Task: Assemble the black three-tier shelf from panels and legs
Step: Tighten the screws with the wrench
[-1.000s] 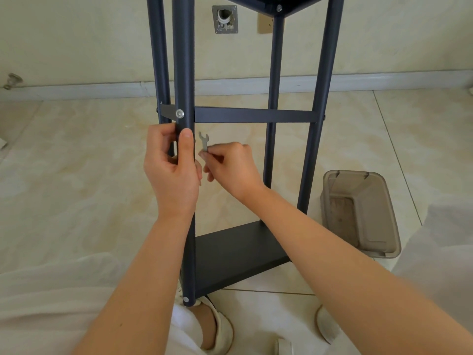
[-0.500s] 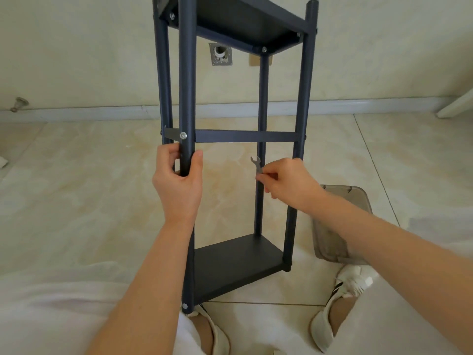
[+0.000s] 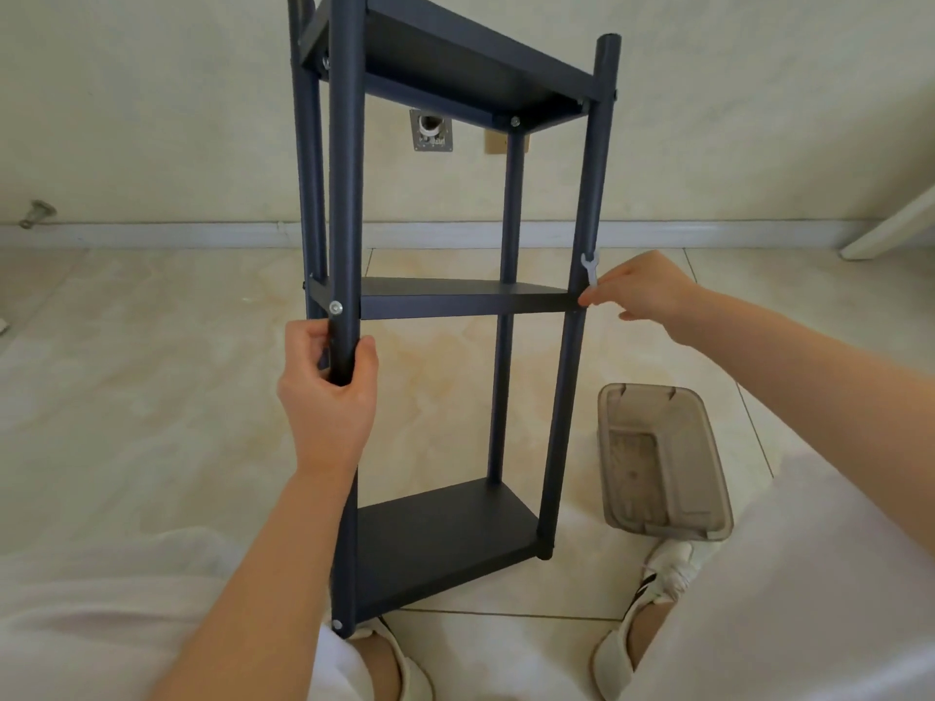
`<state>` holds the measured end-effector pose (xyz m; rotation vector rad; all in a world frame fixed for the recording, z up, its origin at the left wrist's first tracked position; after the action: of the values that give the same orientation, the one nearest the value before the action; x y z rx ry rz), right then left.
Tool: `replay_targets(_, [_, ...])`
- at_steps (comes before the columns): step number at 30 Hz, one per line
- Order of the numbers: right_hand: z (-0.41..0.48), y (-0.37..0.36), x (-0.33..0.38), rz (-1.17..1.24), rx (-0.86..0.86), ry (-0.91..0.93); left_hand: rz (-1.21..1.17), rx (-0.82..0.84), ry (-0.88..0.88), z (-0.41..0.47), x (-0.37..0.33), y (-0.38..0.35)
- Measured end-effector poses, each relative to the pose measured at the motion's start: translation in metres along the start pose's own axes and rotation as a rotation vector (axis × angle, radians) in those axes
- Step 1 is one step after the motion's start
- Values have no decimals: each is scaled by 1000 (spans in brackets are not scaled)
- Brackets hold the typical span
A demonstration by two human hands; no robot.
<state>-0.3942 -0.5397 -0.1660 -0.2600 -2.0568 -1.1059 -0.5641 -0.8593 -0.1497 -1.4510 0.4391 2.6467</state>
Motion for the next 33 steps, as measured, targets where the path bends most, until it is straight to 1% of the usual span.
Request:
replay_targets(2, [4, 0, 2, 47, 3, -18, 7, 12, -35, 0, -2, 0])
replay_targets(6, [9, -7, 9, 188, 43, -37, 11, 22, -52, 0, -2, -3])
replay_targets(11, [10, -13, 10, 143, 70, -62, 12, 8, -58, 0, 2, -2])
replay_targets(16, [6, -23, 10, 131, 193, -25, 24, -2, -29, -3, 12, 6])
replay_targets(20, [1, -25, 10, 210, 203, -12, 41, -25, -8, -2, 20, 11])
replay_targets(24, [-8, -21, 23, 319, 232, 76, 52, -53, 30, 3, 28, 16])
replay_targets(29, [-28, -7, 55, 415, 283, 291, 94, -111, 77, 10, 37, 24])
replay_targets(33, [-50, -7, 80, 548, 382, 401, 109, -180, 240, 9, 57, 33])
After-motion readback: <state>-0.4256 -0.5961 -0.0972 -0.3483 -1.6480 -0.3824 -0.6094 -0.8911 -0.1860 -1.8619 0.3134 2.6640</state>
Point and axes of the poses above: each hand's wrist, its own z-axis towards the middle knuckle, its own y-axis out of the back of the hand, x = y × z, the point moved 9 cm from there along z, towards the middle knuckle, and after that the axes turned 2 degrees about -z, right-handed, at the moved point
